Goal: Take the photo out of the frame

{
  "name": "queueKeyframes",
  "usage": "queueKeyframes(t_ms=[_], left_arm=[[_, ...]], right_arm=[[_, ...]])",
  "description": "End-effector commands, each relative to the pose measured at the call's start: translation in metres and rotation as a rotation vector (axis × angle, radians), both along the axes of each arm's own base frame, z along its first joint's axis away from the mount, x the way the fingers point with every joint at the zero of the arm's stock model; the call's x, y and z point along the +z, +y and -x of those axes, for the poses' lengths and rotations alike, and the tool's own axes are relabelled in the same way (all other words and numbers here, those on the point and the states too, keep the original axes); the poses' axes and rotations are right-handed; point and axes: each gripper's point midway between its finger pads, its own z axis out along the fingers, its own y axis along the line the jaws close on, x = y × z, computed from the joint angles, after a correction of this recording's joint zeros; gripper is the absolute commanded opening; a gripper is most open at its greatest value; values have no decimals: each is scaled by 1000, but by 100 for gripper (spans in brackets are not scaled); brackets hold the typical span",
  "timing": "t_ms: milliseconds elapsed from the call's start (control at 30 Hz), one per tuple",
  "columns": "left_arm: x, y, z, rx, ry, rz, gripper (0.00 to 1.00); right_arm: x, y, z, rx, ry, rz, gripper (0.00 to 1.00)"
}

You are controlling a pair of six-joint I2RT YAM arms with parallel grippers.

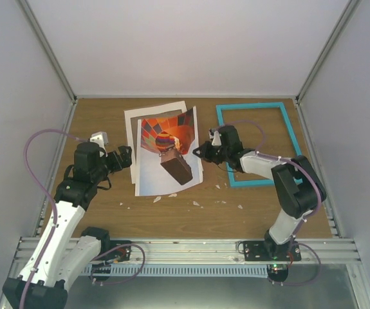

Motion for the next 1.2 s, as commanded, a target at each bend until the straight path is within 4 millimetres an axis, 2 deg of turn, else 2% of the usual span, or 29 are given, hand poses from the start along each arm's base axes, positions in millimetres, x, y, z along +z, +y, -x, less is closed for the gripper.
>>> queueKeyframes(t_ms=[0, 200, 367, 433, 533, 667, 767, 833, 933, 1033, 1167], left_arm=[[4, -2, -2, -15, -27, 6, 99], [2, -4, -1, -29, -26, 15, 99], [3, -6, -1, -36, -30, 17, 99], [4, -8, -1, -47, -33, 21, 99], [9, -12, -1, -73, -46, 32, 99], [25, -13, 1, -79, -98, 36, 99], [42, -10, 5, -73, -163, 28, 99], [54, -4, 9, -51, -211, 14, 99], [72, 5, 16, -16, -290, -12, 99], [91, 12, 25, 8, -382, -37, 99], [123, 16, 40, 9, -523, -63, 99]], right_arm=[[-6, -3, -9, -32, -28, -5, 1], [-34, -16, 0, -23, 18, 42, 1], [-45, -30, 3, -51, 36, 68, 3], [-45, -32, 4, -43, 37, 78, 17], [-33, -36, 5, -32, 3, 103, 36], [-6, -54, 5, -50, -99, 185, 61], [16, -92, 2, -103, -189, 293, 81], [35, -123, 2, -167, -249, 367, 90], [76, -172, 6, -302, -374, 499, 98], [123, -213, 22, -451, -504, 624, 100], [177, -248, 56, -615, -655, 686, 100]])
